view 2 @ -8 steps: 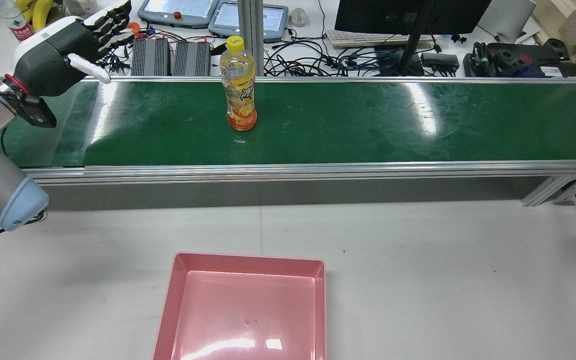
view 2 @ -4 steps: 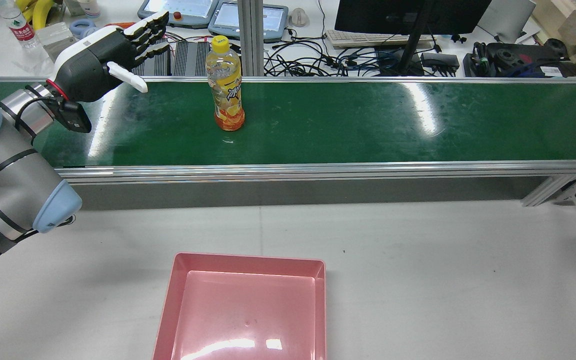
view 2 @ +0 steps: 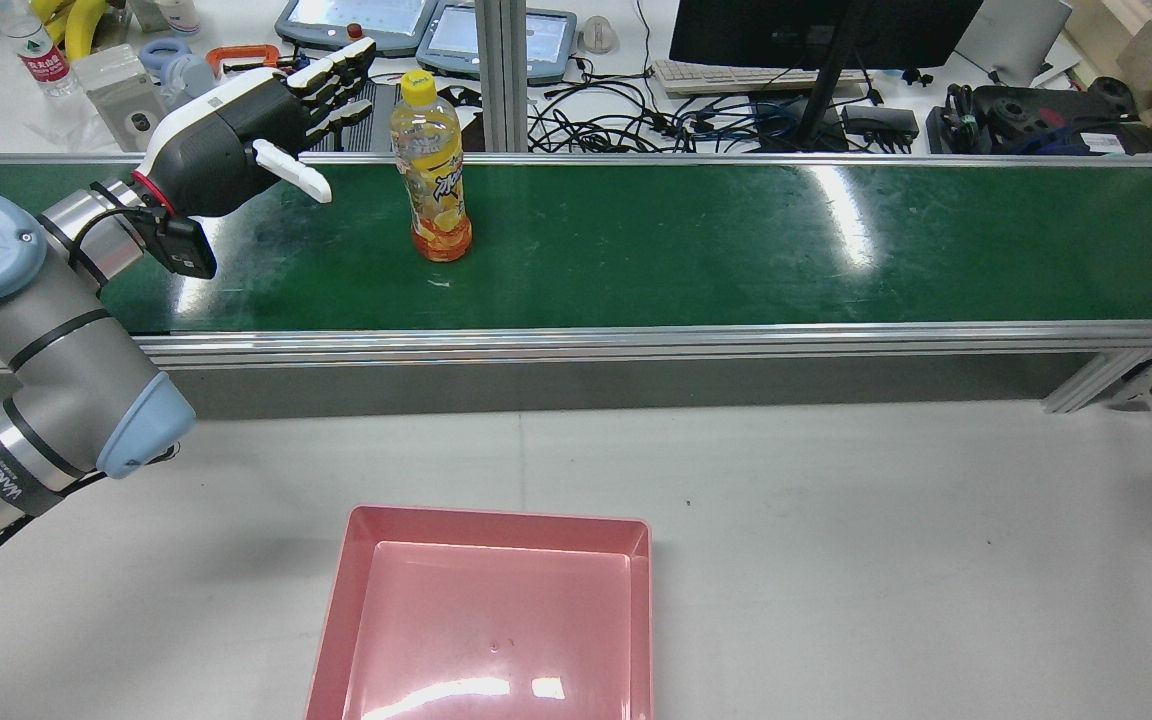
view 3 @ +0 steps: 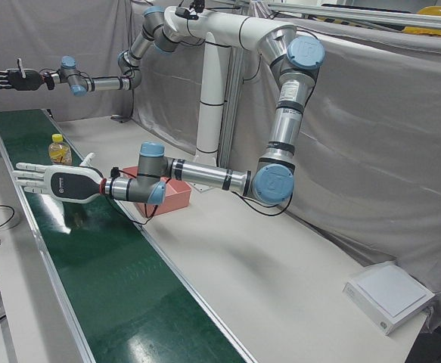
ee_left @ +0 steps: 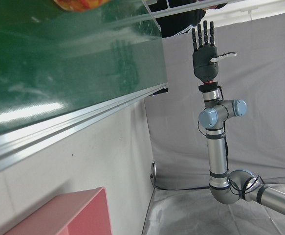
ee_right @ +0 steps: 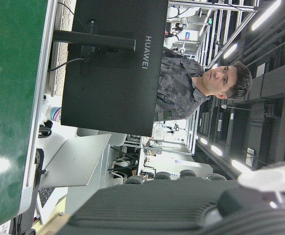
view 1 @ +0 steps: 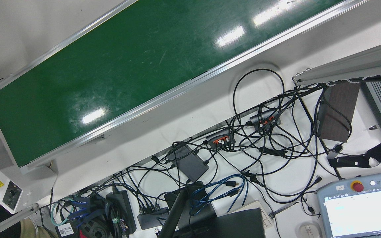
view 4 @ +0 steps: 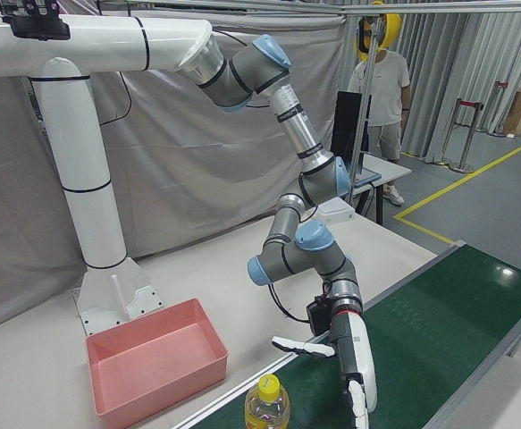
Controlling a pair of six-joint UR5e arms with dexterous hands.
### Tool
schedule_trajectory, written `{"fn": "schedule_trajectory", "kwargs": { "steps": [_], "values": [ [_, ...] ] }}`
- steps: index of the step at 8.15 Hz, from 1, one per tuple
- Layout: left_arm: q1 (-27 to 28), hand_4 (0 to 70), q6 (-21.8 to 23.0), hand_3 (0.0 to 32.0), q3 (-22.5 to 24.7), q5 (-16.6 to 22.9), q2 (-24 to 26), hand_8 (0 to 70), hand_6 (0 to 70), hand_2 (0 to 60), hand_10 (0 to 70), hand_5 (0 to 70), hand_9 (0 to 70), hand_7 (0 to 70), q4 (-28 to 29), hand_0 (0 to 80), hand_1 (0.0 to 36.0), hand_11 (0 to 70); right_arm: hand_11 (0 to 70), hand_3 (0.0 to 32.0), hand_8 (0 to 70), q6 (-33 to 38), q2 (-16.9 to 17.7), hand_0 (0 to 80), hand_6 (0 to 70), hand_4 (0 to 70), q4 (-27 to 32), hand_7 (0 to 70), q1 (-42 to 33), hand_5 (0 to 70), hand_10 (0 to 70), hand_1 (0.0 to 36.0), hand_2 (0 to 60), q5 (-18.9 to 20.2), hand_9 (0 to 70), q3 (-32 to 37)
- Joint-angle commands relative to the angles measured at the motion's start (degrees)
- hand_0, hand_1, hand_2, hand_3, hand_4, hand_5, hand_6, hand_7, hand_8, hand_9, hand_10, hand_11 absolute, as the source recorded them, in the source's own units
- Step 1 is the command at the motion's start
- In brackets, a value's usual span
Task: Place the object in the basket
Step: 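Reach the left hand toward the orange drink bottle on the belt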
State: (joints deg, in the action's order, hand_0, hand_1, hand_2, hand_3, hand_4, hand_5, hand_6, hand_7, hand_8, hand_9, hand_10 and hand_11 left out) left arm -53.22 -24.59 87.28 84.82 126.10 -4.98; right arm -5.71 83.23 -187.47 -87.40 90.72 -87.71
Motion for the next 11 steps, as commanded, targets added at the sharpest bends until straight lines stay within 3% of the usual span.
{"fn": "schedule_trajectory", "kwargs": {
  "steps": [1, 11],
  "values": [
    [0.7, 3.1, 0.0, 0.0, -0.1, 0.0, 0.5, 0.0, 0.8, 0.0, 5.5, 5.5, 1.7, 0.0, 0.0, 52.0, 5.6, 9.4, 0.0, 0.0, 0.0, 0.0, 0.0, 0.0, 0.0, 0.0, 0.0, 0.0, -0.1, 0.0, 0.0, 0.0, 0.0, 0.1, 0.0, 0.0],
    [2.4, 4.0, 0.7, 0.0, -2.1, -0.1, 2.9, 1.0, 1.3, 0.0, 6.1, 7.0, 3.7, 0.4, 1.4, 52.1, 6.7, 10.4, 0.0, 0.0, 0.0, 0.0, 0.0, 0.0, 0.0, 0.0, 0.0, 0.0, 0.0, 0.0, 0.0, 0.0, 0.0, 0.0, 0.0, 0.0]
  ]
}}
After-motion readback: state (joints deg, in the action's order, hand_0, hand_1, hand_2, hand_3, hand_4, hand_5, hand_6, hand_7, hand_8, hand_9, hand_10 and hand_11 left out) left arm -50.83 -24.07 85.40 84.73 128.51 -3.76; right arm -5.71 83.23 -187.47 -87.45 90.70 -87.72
